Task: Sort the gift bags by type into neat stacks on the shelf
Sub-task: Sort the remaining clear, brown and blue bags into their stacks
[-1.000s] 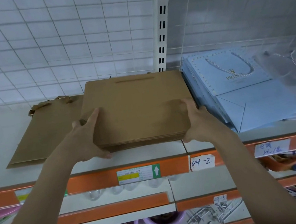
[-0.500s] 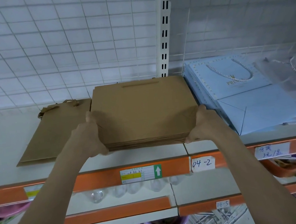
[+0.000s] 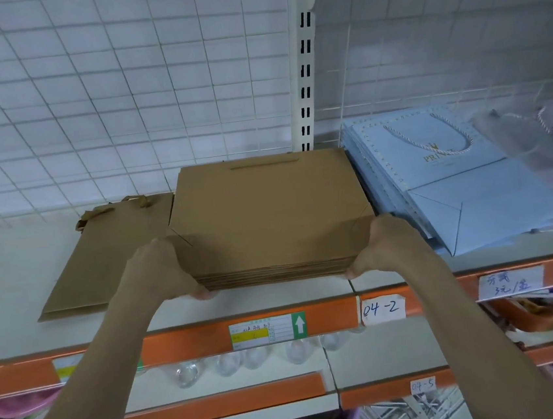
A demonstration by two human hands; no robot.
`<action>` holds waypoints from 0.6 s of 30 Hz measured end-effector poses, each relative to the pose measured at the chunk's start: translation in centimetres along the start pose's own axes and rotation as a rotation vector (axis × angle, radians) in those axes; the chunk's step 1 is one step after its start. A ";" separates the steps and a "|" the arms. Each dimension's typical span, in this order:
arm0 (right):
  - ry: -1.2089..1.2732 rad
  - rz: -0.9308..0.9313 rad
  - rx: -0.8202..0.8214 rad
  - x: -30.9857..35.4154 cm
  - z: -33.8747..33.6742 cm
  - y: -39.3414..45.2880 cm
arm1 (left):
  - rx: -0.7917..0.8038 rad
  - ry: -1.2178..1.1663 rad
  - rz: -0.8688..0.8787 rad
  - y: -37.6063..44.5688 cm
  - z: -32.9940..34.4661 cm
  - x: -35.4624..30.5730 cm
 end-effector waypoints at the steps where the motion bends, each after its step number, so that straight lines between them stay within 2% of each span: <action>1: -0.007 0.005 0.007 0.1 0.0 0.0 | 0.000 -0.004 -0.006 0.0 0.0 0.0; 8: -0.085 0.021 0.014 0.7 0.2 -0.3 | -0.028 -0.133 -0.026 0.1 0.4 0.1; 13: -0.129 -0.036 -0.145 2.4 0.4 -1.9 | -0.099 -0.119 0.025 -0.5 0.4 0.3; 18: -0.184 -0.339 -0.201 7.9 1.2 -4.5 | -0.119 -0.011 0.168 -0.5 0.0 0.2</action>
Point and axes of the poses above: each hand's wrist, its own y-axis towards the middle knuckle, its own z-axis out of the palm, x = y × z, the point moved 8 cm from there along y, towards the middle knuckle, and after that the axes turned 13 degrees about y, right-handed, at the moved point
